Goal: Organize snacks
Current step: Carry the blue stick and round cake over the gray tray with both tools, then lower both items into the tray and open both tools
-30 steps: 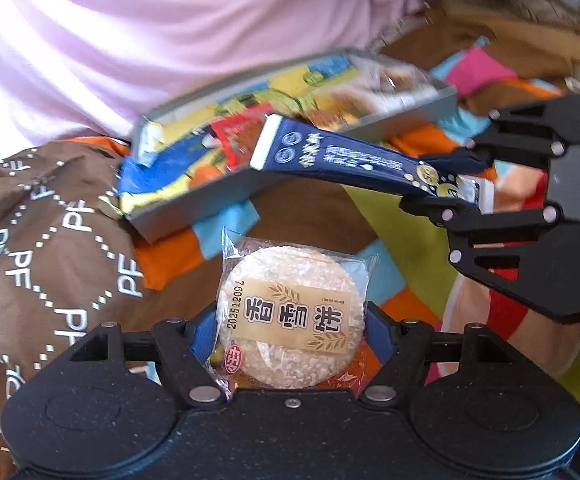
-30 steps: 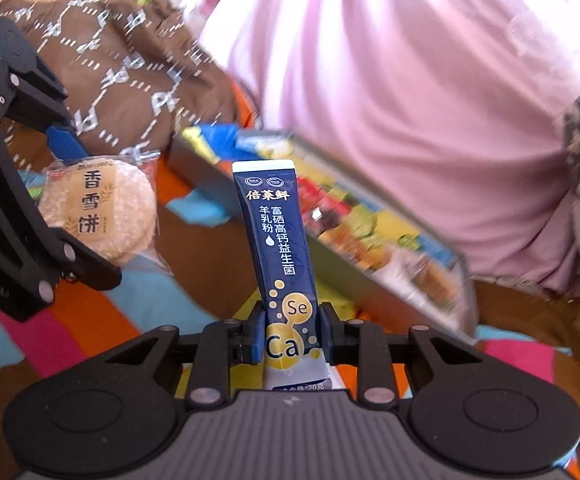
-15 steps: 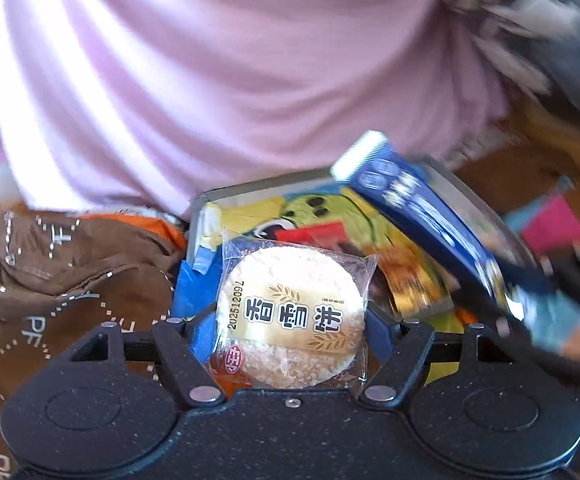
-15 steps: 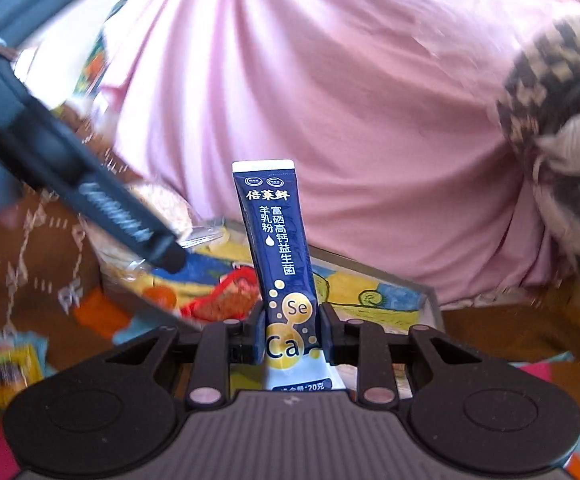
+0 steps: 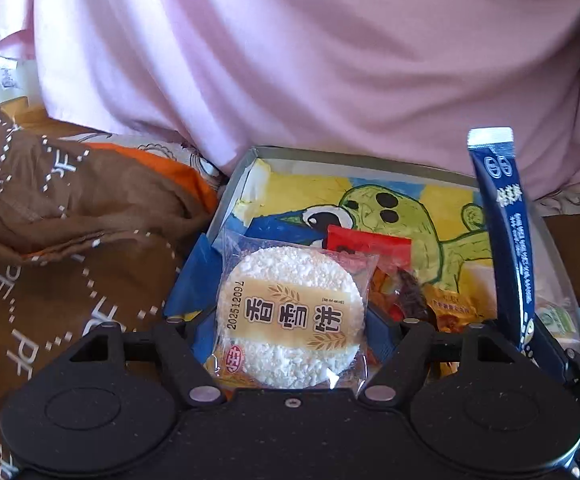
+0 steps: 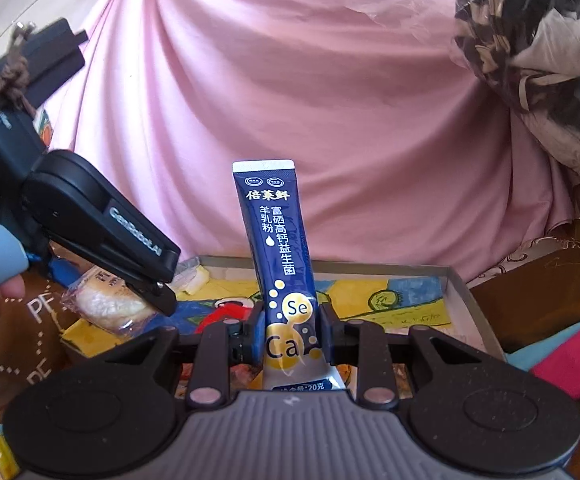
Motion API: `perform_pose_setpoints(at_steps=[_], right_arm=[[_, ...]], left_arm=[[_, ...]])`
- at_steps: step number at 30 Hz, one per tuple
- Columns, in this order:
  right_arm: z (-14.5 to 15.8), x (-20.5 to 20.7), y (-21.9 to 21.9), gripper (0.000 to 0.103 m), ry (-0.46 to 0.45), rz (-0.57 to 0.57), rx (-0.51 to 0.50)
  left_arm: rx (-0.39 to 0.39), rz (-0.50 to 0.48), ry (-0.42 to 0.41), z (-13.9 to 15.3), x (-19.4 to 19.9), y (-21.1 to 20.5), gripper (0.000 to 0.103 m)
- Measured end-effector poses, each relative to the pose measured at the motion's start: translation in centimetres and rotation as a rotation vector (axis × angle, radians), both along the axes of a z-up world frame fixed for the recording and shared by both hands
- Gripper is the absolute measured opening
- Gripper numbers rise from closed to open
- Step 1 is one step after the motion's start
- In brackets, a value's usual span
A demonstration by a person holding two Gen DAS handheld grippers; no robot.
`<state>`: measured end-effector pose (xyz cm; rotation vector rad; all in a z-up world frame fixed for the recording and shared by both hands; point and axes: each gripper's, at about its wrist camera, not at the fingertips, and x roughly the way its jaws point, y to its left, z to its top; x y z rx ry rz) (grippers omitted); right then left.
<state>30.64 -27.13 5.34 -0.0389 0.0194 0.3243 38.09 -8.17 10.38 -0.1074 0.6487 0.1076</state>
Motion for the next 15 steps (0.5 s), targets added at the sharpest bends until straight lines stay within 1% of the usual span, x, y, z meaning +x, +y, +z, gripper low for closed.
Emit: perform_pose_setpoints(at_steps=[3,5,8,11,15], right_arm=[[0.2,0.6,-0.2,0.030,0.003,0.000,0.002],[0.2,1.1,-0.2,0.030,0.026,-0.005,-0.014],[-0.1,1.5,-0.3,0.030,0.065,-0.011,-0.014],[-0.4,1.6,-0.2,0.030,0.071,-0.017,-0.026],[-0.7,1.8,-0.1,0.031,0.073,-0.022,-0.039]], left_arm=[[0.026,-0.011,-0.020,0.0,1.4,-0.7,0.074],[0.040,-0.026,-0.028,-0.2,2.0,-1.3,0.074],[0.025,-0.029,-0.026,-0.7,2.7,-2.1,0.074],[0.012,-0.027,-0.006,-1.3,3.0,-2.5,0.075],[0.014,-0.024,0.004,-1.9,3.2,-2.4,0.075]])
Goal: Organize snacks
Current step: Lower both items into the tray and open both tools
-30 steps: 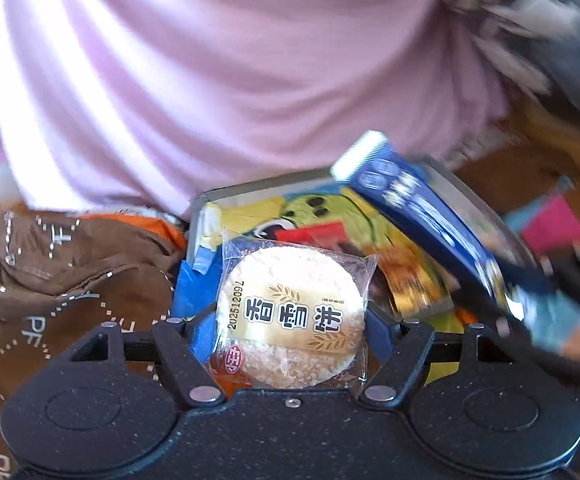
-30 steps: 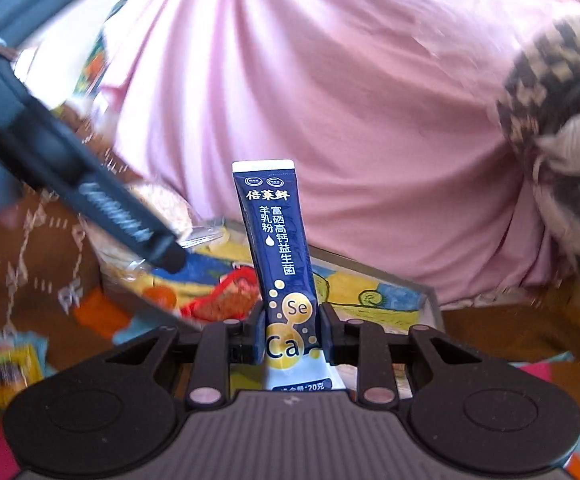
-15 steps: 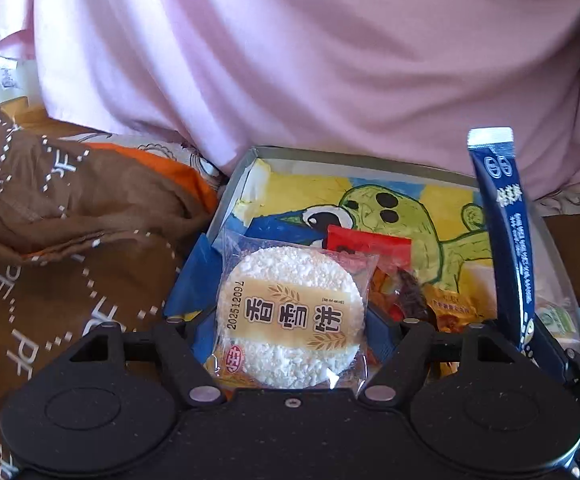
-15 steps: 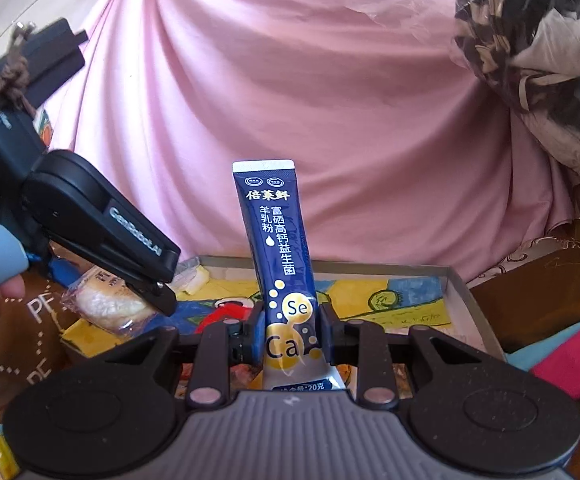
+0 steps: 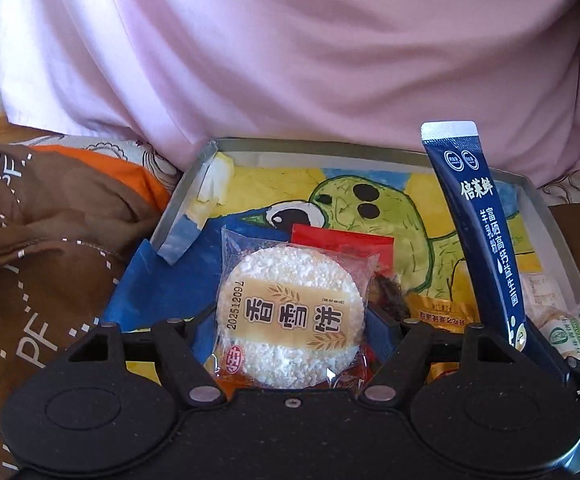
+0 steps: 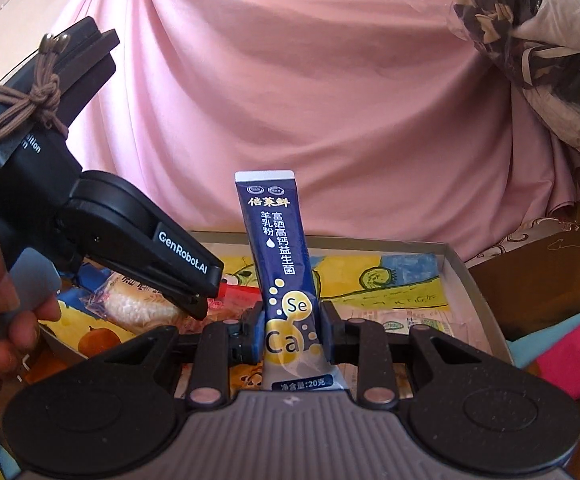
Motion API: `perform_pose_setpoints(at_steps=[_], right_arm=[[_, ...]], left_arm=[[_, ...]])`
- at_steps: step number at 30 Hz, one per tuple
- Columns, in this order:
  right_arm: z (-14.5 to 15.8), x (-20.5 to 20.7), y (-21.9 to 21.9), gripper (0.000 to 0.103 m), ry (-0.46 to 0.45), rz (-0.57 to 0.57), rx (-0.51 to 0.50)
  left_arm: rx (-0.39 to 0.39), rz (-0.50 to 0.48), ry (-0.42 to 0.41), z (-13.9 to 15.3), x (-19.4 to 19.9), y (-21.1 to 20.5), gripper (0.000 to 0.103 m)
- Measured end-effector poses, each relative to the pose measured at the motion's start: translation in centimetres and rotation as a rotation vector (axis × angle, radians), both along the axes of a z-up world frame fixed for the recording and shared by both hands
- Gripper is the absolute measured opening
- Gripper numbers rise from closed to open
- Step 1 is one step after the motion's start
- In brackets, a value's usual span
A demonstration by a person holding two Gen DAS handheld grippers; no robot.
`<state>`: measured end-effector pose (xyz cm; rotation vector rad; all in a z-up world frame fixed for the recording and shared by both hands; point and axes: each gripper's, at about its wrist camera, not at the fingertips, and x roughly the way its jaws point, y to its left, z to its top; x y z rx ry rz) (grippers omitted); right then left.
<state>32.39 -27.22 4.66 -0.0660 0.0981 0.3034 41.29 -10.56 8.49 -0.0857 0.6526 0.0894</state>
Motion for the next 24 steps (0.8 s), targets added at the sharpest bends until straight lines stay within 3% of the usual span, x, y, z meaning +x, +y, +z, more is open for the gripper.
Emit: perform_pose_setpoints(at_steps=[7,13,15,19,24], right_arm=[[-0.5,0.4,0.2,0.038,0.015,0.001,-0.009],[-0.2,-0.1,0.4,0.059,-0.010,0.003,-0.010],[-0.1,-0.2,0.4,0.064,-0.015,0.005,-0.008],[0.5,-0.9,0.3,0.084,-0.030,-0.004,-0.006],[2.2,-2.4,0.1,0.099,-0.073,-0.027,-0.009]], left_arm=[[-0.037,0.014,0.014,-0.6,0.6,0.9,0.076],[-0.085,0.032,0.011,-0.7,0.3,1.5,0.086],[-0.100,0.043,0.002,-0.5,0.0,1.8,0.095],[-0.130,0.070,-0.030,0.4,-0.9,2.3,0.097],[-0.121,0.078,-0.062,2.2,-2.8,3.1,0.097]])
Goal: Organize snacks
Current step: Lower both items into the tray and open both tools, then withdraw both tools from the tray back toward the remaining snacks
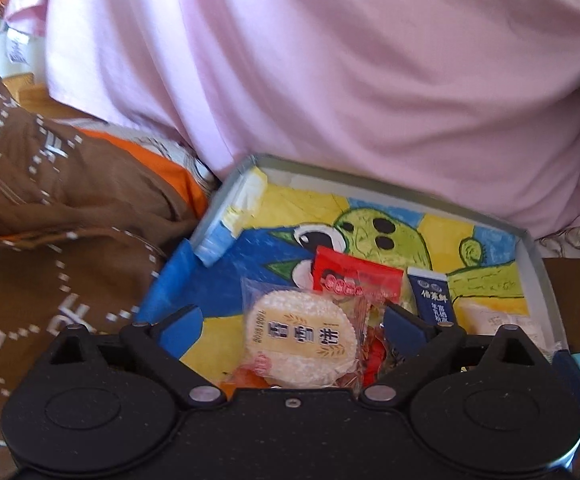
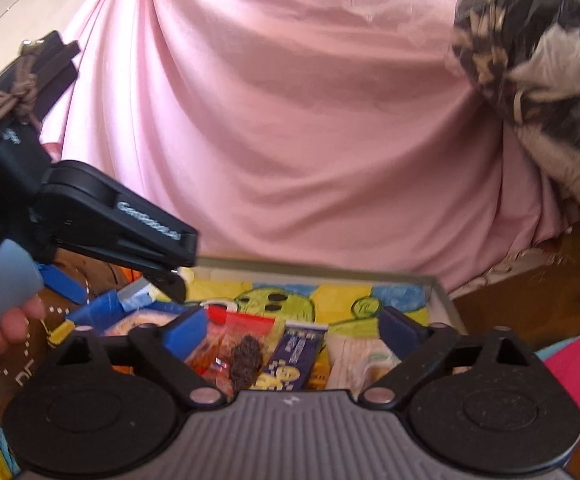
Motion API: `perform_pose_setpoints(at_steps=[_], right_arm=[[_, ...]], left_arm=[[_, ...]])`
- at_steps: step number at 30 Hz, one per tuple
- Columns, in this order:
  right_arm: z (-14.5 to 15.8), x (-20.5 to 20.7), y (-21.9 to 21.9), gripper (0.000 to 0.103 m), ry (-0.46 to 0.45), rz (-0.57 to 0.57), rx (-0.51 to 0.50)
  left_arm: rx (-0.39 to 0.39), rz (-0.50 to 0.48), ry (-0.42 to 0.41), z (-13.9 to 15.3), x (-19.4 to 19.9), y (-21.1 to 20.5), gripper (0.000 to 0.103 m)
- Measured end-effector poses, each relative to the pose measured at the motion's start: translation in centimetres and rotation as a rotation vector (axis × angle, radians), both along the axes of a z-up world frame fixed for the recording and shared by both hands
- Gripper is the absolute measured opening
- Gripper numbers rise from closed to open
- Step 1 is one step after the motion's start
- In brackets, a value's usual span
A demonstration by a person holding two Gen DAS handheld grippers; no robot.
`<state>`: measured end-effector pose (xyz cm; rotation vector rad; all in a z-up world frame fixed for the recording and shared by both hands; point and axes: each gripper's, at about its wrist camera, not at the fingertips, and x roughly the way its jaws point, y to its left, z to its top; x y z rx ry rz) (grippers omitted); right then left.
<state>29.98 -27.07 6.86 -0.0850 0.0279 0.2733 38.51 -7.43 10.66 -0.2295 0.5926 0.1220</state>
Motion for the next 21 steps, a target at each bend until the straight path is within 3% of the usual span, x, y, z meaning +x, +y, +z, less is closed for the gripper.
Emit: perform_pose_setpoints(at_steps=[14,18,21], right_arm=[[5.5,-6.3,0.5,0.103,-0.091,0.002,0.072],[6.7,-8.2,0.7,0.103,-0.120,0.009,0.091],[7.4,-9.7,0.6,0.103,-0.136,0.013,0.105]], left_arm=[[0.027,0.037,-0.114,5.7,-9.9,3.8,0.102],[0.042,0.038,-0.172,6.2,-13.9,4.8,0.102],[0.016,0.046,-0.164,5.9,-16.0,5.6,0.102]])
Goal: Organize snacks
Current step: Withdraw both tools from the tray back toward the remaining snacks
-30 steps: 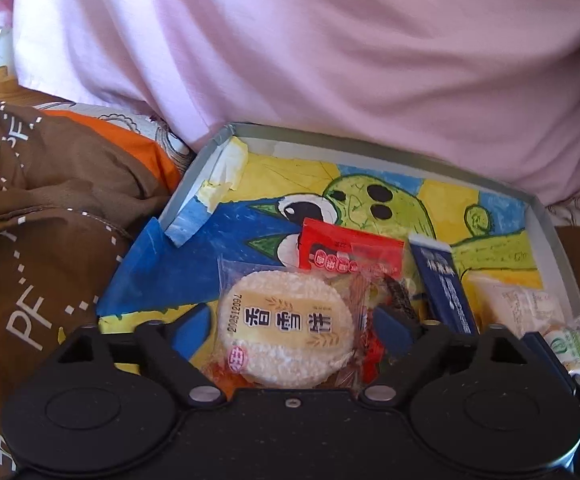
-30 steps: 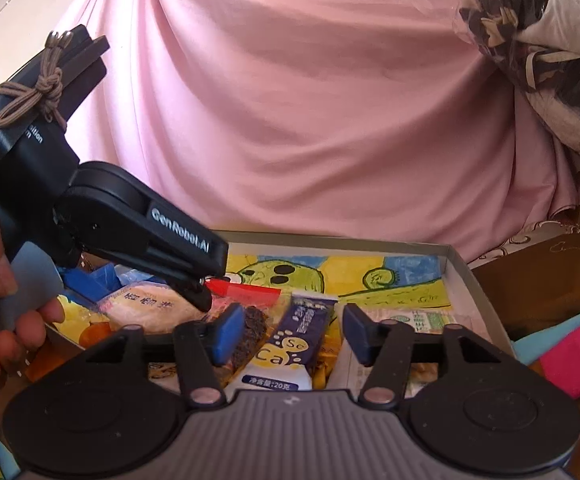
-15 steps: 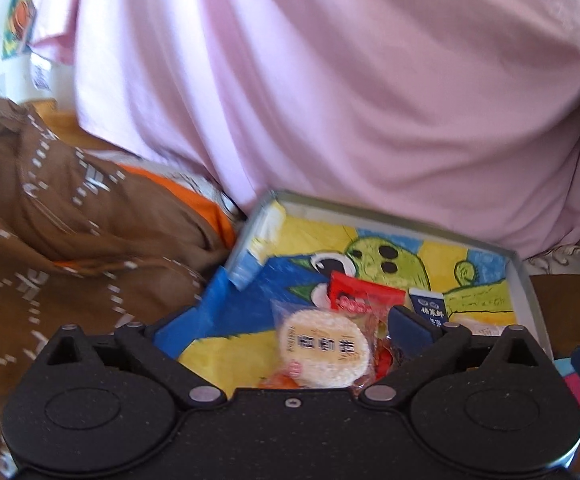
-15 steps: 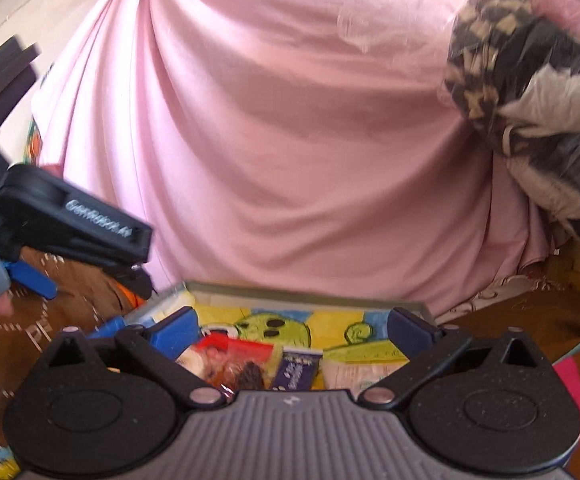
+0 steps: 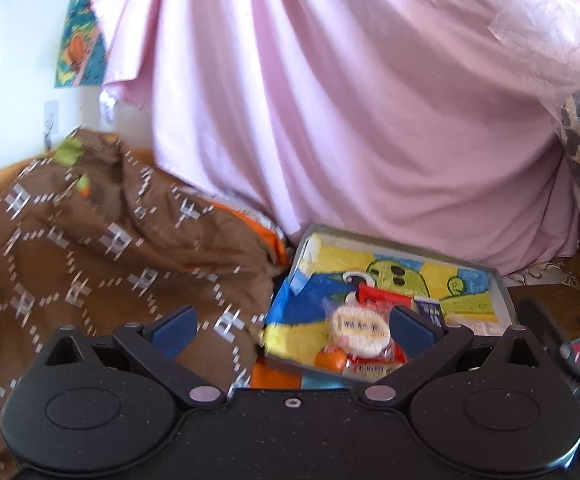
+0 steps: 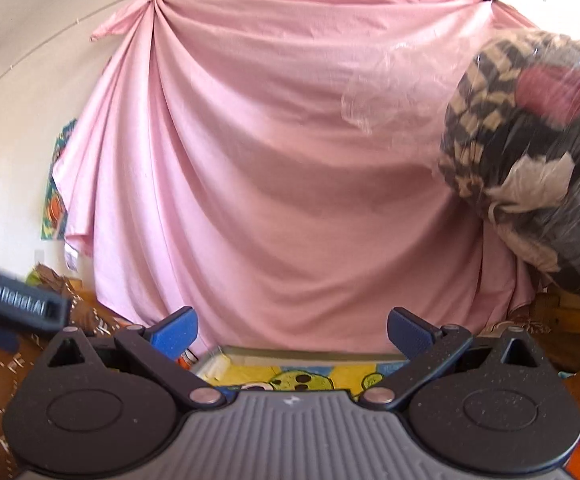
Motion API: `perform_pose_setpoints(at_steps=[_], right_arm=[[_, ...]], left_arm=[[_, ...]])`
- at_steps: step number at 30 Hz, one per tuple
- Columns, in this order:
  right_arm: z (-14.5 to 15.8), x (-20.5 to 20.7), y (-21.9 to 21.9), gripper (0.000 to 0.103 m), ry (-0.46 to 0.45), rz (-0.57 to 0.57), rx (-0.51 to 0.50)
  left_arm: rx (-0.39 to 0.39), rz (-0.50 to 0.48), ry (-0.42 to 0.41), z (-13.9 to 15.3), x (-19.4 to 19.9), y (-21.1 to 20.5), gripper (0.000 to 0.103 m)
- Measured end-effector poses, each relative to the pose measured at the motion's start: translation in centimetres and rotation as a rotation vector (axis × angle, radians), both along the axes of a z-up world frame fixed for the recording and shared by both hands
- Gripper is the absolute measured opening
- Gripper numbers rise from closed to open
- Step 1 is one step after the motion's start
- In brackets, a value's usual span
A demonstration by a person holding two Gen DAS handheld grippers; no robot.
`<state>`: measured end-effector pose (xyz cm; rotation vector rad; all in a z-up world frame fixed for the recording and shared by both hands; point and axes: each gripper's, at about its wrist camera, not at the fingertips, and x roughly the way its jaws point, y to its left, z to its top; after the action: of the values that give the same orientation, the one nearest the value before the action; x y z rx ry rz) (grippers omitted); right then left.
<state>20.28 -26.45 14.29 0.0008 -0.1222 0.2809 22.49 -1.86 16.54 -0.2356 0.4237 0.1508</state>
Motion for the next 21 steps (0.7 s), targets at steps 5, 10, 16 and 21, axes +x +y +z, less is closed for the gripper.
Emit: perform_pose_setpoints(at_steps=[5,10,16,21], right_arm=[[0.8,-1.9,0.0,0.103,-0.019,0.002,0.002],[0.9,-2.9,0.1,0.103,-0.011,0.002,0.000],[0.3,-4.4,0.5,0.103,0.005,0.007,-0.020],[-0.1,-5.7,0.8,0.103,0.013,0.008,-0.033]], left_arm=[[-0.022,0.058,0.018,-0.6,-2.7,1.0,0.102],[-0.006,0.121,-0.021,-0.9,-5.5,2.0,0.102],[-0.020,0.164,-0.014,-1.9,-8.1,3.4,0.102],[-0.023,0.194,-0.008,-3.0,-10.1,4.4,0.102]])
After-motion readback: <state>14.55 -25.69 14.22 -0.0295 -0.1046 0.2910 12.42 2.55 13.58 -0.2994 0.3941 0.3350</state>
